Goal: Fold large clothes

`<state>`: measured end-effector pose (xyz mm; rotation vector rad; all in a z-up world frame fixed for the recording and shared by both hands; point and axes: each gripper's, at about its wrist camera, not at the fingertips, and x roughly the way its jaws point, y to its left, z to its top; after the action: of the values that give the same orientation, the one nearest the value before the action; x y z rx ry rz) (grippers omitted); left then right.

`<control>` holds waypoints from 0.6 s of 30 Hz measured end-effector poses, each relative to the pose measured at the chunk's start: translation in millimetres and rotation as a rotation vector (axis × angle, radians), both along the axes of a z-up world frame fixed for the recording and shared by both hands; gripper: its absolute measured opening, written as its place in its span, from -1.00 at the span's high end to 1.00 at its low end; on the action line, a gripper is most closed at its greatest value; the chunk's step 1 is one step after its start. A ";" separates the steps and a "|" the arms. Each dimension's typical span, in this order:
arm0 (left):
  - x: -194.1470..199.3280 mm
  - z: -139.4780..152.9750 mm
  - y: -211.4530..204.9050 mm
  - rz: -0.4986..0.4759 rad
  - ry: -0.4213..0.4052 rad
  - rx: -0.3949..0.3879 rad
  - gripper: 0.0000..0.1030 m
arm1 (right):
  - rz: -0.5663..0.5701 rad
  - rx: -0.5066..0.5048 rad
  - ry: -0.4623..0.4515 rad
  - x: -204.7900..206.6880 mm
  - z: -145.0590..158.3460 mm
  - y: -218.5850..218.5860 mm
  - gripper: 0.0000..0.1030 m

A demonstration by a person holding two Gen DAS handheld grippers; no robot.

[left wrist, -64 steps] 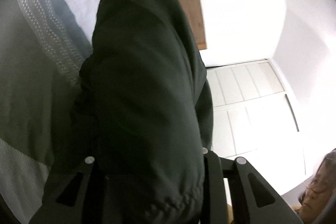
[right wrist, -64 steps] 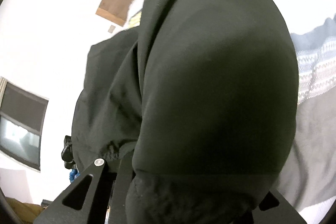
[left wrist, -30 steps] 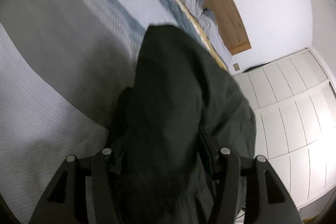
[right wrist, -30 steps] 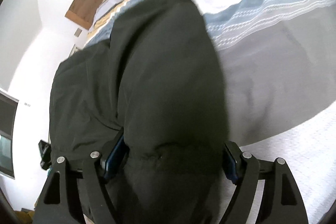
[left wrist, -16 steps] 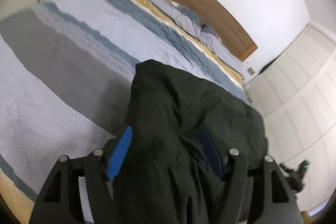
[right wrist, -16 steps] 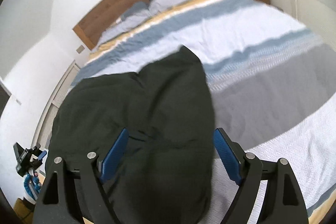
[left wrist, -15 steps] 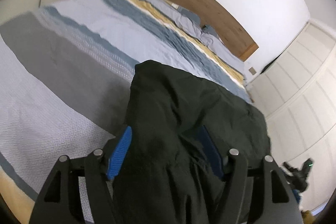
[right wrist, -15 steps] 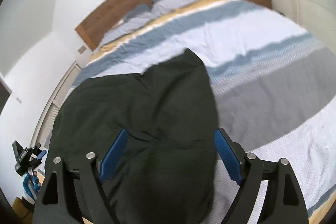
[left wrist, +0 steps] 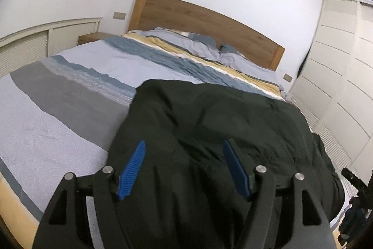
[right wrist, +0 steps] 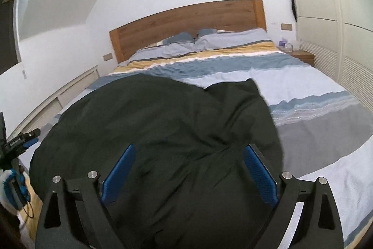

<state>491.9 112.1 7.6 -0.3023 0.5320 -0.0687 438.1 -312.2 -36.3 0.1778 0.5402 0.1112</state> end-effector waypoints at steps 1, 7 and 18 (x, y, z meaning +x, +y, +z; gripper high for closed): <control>-2.6 1.0 -2.3 0.002 -0.005 0.010 -0.33 | -0.004 -0.005 -0.004 -1.6 -1.2 2.3 -0.81; -13.9 4.9 -15.0 0.001 -0.053 0.042 -0.33 | -0.045 -0.024 -0.076 -15.9 6.9 6.5 -0.82; -22.7 21.4 -14.4 -0.008 -0.071 0.062 -0.33 | -0.064 -0.047 -0.087 -16.6 11.5 8.4 -0.83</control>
<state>469.2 97.7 29.0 -0.2362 0.4642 -0.0697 421.5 -303.8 -24.7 0.1437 0.4499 0.0437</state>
